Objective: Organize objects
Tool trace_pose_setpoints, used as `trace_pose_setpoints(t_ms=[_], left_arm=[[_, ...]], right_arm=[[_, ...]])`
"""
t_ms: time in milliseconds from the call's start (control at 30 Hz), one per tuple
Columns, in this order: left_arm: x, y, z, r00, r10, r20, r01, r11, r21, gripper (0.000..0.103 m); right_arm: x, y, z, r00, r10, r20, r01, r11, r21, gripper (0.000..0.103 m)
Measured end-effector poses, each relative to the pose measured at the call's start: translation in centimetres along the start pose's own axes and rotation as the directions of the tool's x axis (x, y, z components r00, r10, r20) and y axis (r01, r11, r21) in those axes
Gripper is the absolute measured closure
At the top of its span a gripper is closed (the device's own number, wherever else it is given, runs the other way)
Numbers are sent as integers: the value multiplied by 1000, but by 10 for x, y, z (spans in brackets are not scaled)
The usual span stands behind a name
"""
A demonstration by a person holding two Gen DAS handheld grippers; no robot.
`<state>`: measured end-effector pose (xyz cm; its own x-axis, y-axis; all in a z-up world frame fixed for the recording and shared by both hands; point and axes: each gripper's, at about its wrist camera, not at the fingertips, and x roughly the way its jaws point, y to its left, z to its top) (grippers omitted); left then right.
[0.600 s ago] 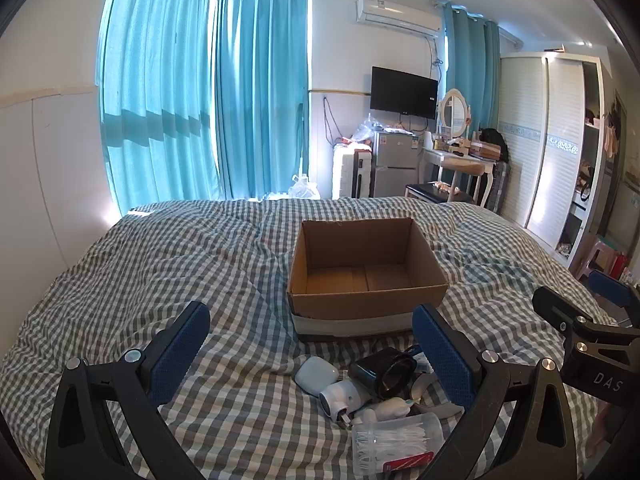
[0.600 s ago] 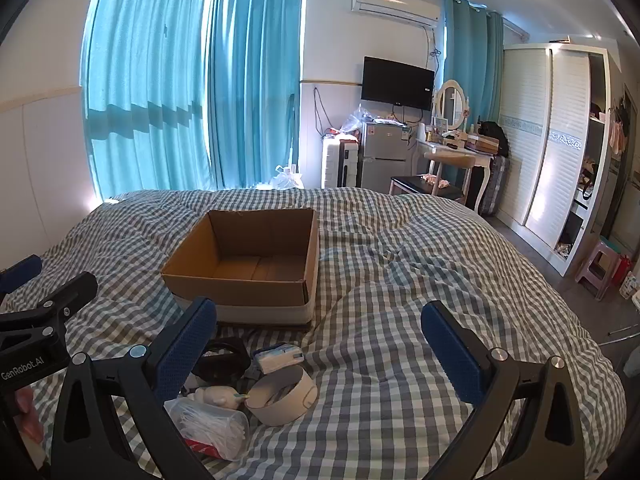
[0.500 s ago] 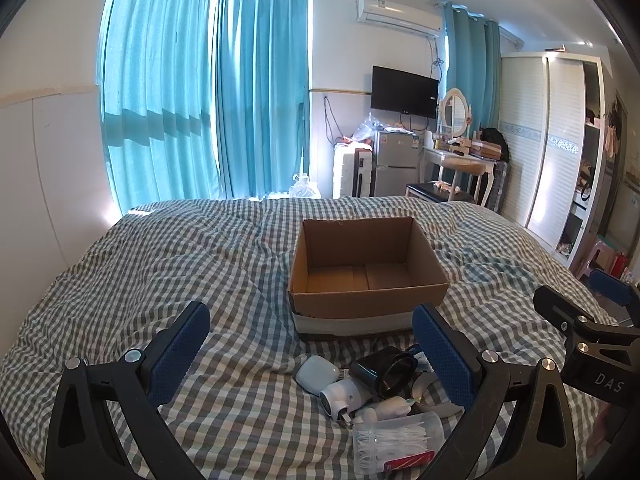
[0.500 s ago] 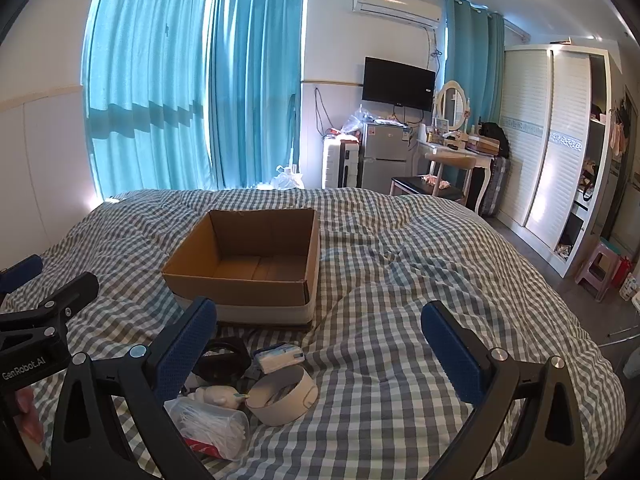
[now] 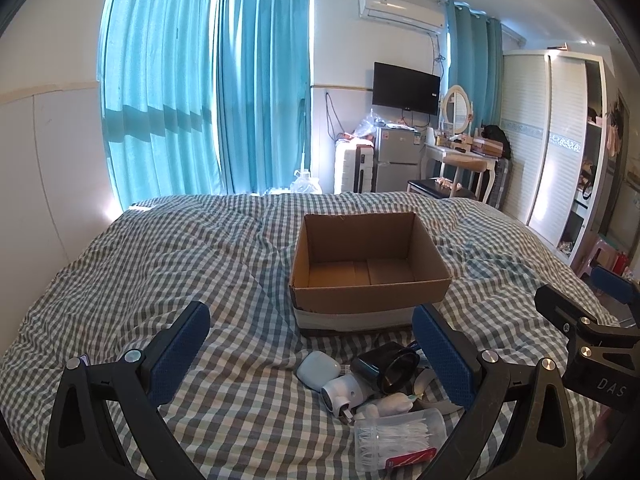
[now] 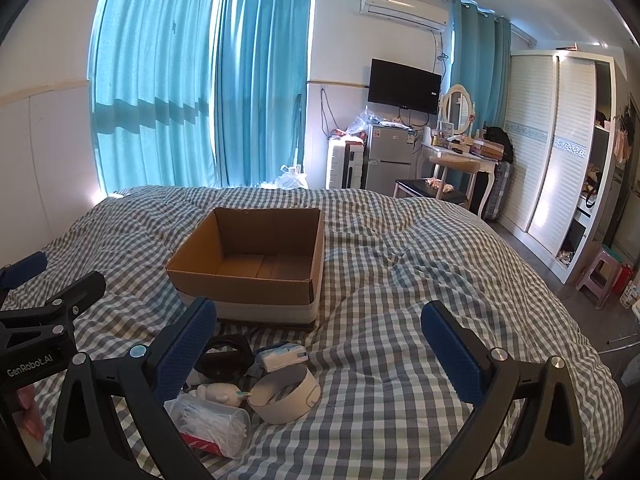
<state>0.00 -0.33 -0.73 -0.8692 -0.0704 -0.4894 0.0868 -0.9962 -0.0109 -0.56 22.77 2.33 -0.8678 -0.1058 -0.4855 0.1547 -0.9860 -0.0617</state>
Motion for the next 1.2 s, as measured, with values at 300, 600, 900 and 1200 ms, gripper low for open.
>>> trace_pose_setpoints(t_ms=[300, 600, 900, 1200], left_arm=[[-1, 1, 1, 1000, 6, -2, -6, 1000, 1, 0], [0, 2, 1, 1000, 10, -6, -10, 1000, -5, 0], [0, 3, 0, 1000, 11, -8, -11, 1000, -4, 0], [2, 2, -2, 1000, 18, -14, -18, 1000, -2, 0]], right_arm=[[-1, -1, 1, 1000, 0, 5, 0, 1000, 1, 0], [-1, 2, 0, 1000, 2, 2, -2, 1000, -13, 0], [-2, 2, 0, 1000, 6, 1, -6, 1000, -13, 0], [-2, 3, -1, 1000, 10, -3, -10, 1000, -13, 0]])
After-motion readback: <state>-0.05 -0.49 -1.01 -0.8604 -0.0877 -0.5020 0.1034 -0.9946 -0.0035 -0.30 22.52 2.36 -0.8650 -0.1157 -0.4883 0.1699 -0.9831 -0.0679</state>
